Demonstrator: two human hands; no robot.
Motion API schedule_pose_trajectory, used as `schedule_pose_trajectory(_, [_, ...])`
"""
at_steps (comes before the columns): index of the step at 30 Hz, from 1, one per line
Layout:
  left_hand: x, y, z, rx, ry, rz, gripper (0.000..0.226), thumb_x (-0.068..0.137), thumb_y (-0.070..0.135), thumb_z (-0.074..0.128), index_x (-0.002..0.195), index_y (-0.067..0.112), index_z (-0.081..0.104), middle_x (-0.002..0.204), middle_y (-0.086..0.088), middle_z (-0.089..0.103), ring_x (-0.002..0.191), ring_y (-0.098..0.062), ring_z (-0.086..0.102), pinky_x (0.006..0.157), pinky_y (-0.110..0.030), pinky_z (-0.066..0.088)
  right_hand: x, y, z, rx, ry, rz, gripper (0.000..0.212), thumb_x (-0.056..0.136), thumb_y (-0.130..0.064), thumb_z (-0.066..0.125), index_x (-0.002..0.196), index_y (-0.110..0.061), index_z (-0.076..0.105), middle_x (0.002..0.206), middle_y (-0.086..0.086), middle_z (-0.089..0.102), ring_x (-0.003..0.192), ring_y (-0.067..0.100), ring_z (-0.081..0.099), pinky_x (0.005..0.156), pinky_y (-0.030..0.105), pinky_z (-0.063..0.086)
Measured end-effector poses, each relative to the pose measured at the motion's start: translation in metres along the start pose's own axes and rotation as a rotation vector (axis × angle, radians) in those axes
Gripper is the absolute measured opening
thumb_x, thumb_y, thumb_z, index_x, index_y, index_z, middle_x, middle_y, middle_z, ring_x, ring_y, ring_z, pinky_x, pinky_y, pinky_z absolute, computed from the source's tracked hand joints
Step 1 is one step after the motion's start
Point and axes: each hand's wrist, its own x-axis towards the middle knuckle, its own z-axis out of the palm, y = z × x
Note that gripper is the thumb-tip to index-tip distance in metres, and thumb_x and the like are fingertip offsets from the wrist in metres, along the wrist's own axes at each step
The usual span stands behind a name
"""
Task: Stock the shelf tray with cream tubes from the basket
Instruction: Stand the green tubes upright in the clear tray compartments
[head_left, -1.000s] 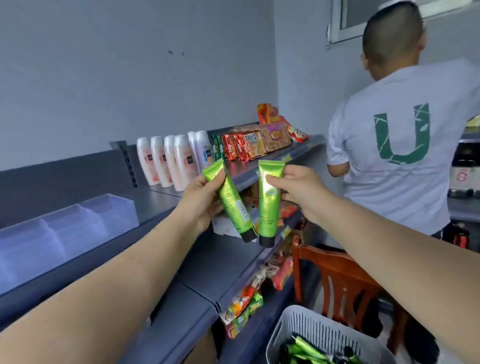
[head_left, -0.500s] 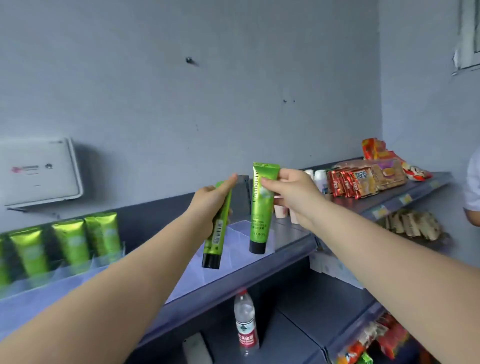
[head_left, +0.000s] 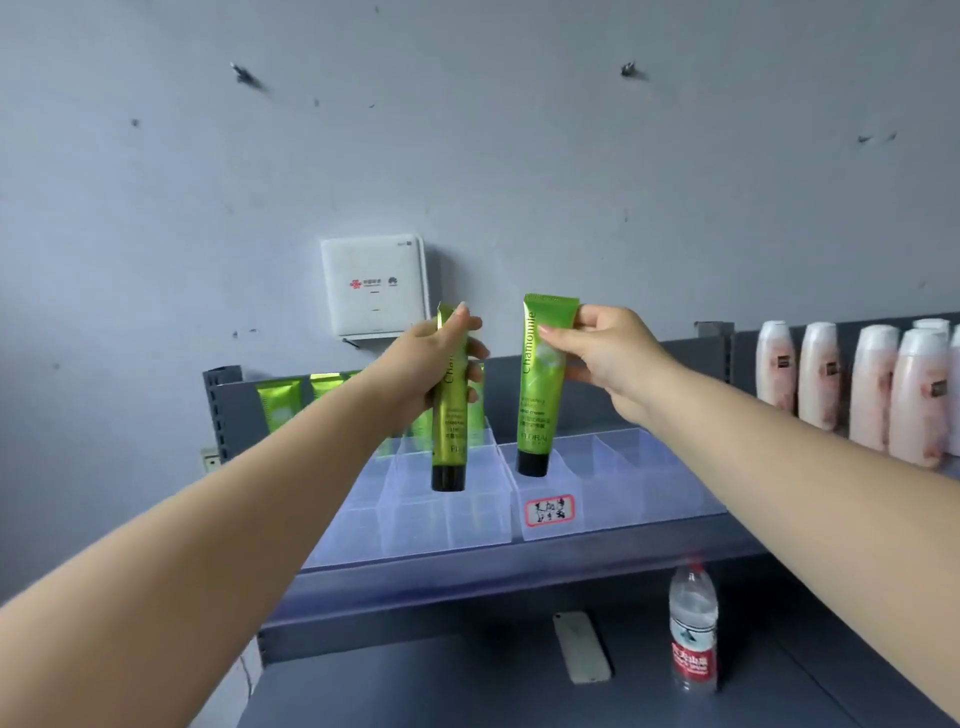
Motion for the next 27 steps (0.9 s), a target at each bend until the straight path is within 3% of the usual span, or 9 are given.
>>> schedule_pose_trajectory(6, [-0.004, 0.012, -0.081, 0.049, 0.075, 0.067, 0.033, 0.102, 0.03, 0.034, 0.117, 0.003, 0.045, 0.088, -0.006, 0.068, 0.062, -0.015, 0.065, 0.059, -0.031, 0.056, 0.019, -0.008, 0.067, -0.001, -0.089, 0.0, 0.007, 0.086, -0.006, 0.064, 0.085, -0.013, 0.062, 0.081, 0.001, 0.065, 0.072, 0.014, 0.063, 0.075, 0.031, 0.055])
schedule_pose_trajectory(10, [-0.001, 0.012, -0.126, 0.068, 0.116, 0.118, 0.021, 0.102, 0.027, 0.036, 0.1, 0.011, 0.049, 0.083, -0.005, 0.071, 0.063, -0.015, 0.066, 0.058, -0.03, 0.055, 0.033, -0.011, 0.107, -0.002, -0.13, 0.001, 0.009, 0.086, -0.006, 0.064, 0.084, -0.014, 0.06, 0.079, 0.0, 0.064, 0.066, 0.012, 0.063, 0.059, 0.022, 0.055])
schedule_pose_trajectory(18, [0.018, 0.002, -0.197, 0.051, 0.16, 0.213, 0.017, 0.099, 0.017, 0.043, 0.087, 0.008, 0.05, 0.081, -0.011, 0.065, 0.062, -0.017, 0.068, 0.065, -0.038, 0.058, 0.065, -0.001, 0.174, -0.002, -0.178, 0.03, 0.011, 0.083, -0.005, 0.067, 0.087, -0.014, 0.061, 0.08, 0.001, 0.065, 0.06, 0.009, 0.066, 0.058, 0.021, 0.058])
schedule_pose_trajectory(22, [0.032, -0.013, -0.227, 0.043, 0.186, 0.204, 0.014, 0.097, 0.017, 0.049, 0.087, 0.006, 0.052, 0.082, -0.017, 0.061, 0.06, -0.017, 0.068, 0.058, -0.034, 0.059, 0.081, 0.009, 0.202, -0.023, -0.195, 0.031, 0.012, 0.082, -0.004, 0.067, 0.083, -0.014, 0.061, 0.078, 0.001, 0.066, 0.059, 0.009, 0.066, 0.063, 0.026, 0.059])
schedule_pose_trajectory(25, [0.044, -0.028, -0.248, 0.136, 0.22, 0.199, 0.014, 0.093, 0.019, 0.057, 0.082, 0.01, 0.058, 0.077, -0.008, 0.063, 0.066, -0.016, 0.066, 0.063, -0.034, 0.059, 0.091, 0.018, 0.221, -0.01, -0.201, 0.037, 0.013, 0.082, 0.0, 0.066, 0.082, -0.012, 0.061, 0.069, -0.002, 0.068, 0.054, 0.008, 0.067, 0.055, 0.025, 0.058])
schedule_pose_trajectory(27, [0.053, -0.036, -0.26, 0.177, 0.24, 0.199, 0.015, 0.091, 0.02, 0.06, 0.077, 0.014, 0.06, 0.074, -0.001, 0.062, 0.062, -0.008, 0.064, 0.058, -0.027, 0.056, 0.098, 0.023, 0.232, 0.001, -0.192, 0.043, 0.013, 0.082, 0.002, 0.066, 0.081, -0.01, 0.061, 0.066, -0.002, 0.068, 0.052, 0.008, 0.067, 0.052, 0.025, 0.057])
